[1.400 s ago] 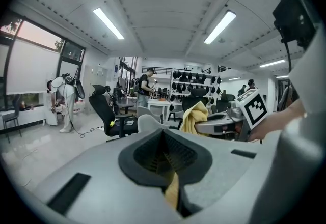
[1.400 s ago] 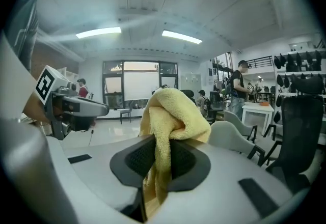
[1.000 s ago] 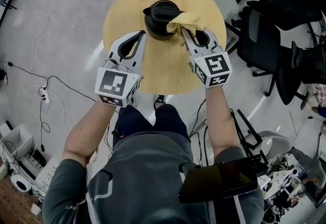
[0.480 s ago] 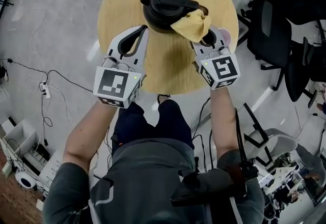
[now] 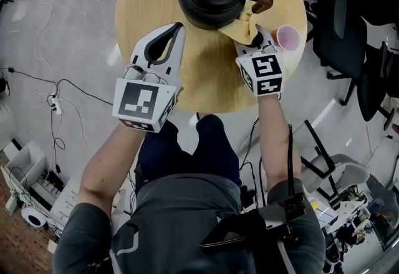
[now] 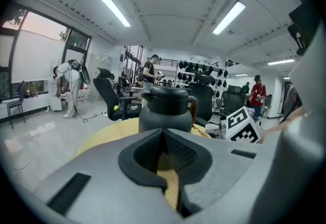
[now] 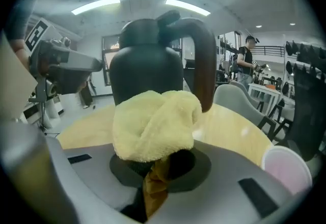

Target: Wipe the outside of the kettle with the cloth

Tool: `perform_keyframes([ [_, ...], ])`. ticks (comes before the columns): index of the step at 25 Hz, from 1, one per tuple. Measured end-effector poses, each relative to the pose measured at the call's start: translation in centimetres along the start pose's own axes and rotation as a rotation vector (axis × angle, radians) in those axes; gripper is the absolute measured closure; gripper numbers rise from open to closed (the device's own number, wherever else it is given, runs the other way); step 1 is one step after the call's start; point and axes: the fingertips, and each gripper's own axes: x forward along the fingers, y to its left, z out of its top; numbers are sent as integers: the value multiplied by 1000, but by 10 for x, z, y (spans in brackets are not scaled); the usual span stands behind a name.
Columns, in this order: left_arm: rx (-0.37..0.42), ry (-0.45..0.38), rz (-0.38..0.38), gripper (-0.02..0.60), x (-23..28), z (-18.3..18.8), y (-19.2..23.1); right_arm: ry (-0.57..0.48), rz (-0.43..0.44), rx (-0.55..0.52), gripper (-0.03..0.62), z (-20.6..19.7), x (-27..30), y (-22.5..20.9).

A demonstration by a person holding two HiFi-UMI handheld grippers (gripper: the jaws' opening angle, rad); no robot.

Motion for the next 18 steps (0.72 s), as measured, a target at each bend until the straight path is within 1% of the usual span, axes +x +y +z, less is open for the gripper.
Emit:
perform_keyframes([
  [5,-13,18,2,572,-4,-13,4,92,3,-14,525,-16,11,3],
  [8,-14,30,-6,572,-11,-13,3,115,-5,-3,523,-12,3,5],
  [9,-13,31,-9,572,-14,-10,3,102,-9,8,523,-6,-5,8],
  [11,-8,32,-15,572,-22,-4,4,44,-15,47,523,16,-26,15],
  [14,-1,32,-22,572,-35,9,6,-63,-24,93,523,60,-60,29],
  [16,4,24,-31,572,-42,19,5,-113,-24,95,523,88,-76,39],
  [18,12,9,-43,572,-46,31,2,-140,-21,82,523,110,-84,47],
])
